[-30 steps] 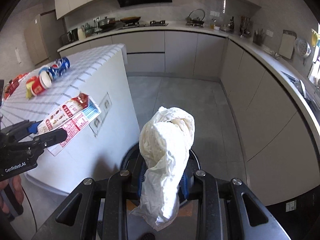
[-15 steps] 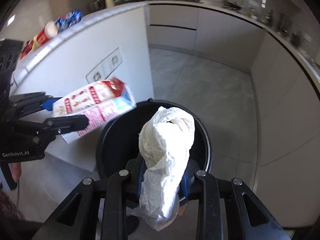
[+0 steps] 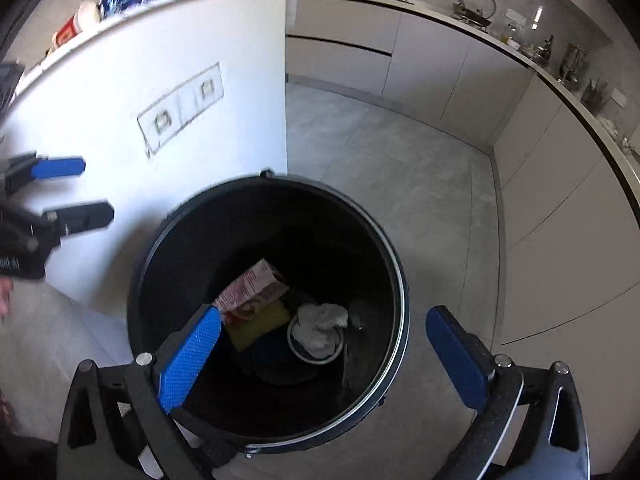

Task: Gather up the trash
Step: 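Move both tools back from the bin toward the island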

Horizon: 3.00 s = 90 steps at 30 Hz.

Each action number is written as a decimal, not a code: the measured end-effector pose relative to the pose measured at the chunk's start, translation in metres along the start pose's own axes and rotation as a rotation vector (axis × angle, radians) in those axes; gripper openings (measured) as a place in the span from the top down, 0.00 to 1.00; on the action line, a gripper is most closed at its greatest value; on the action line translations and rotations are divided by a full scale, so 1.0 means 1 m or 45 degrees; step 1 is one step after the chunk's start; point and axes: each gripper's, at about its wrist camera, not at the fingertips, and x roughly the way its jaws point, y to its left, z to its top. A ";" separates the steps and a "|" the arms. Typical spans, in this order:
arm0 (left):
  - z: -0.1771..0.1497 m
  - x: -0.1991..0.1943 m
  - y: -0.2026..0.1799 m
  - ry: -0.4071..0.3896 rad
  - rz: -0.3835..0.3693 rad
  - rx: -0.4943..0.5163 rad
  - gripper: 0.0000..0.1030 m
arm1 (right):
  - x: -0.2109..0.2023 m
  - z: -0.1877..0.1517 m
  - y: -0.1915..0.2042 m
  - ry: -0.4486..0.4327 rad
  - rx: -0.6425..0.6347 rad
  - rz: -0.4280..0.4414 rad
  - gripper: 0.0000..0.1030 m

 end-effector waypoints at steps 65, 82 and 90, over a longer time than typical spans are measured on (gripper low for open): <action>-0.029 -0.227 0.284 -0.428 0.378 -0.476 0.00 | -0.192 0.183 0.256 -0.447 -0.018 0.182 0.00; -0.016 -0.203 0.389 -0.425 0.316 -0.444 0.01 | -0.157 0.239 0.352 -0.417 -0.032 0.142 0.00; -0.004 -0.178 0.426 -0.395 0.291 -0.429 0.03 | -0.127 0.264 0.385 -0.387 -0.056 0.141 0.00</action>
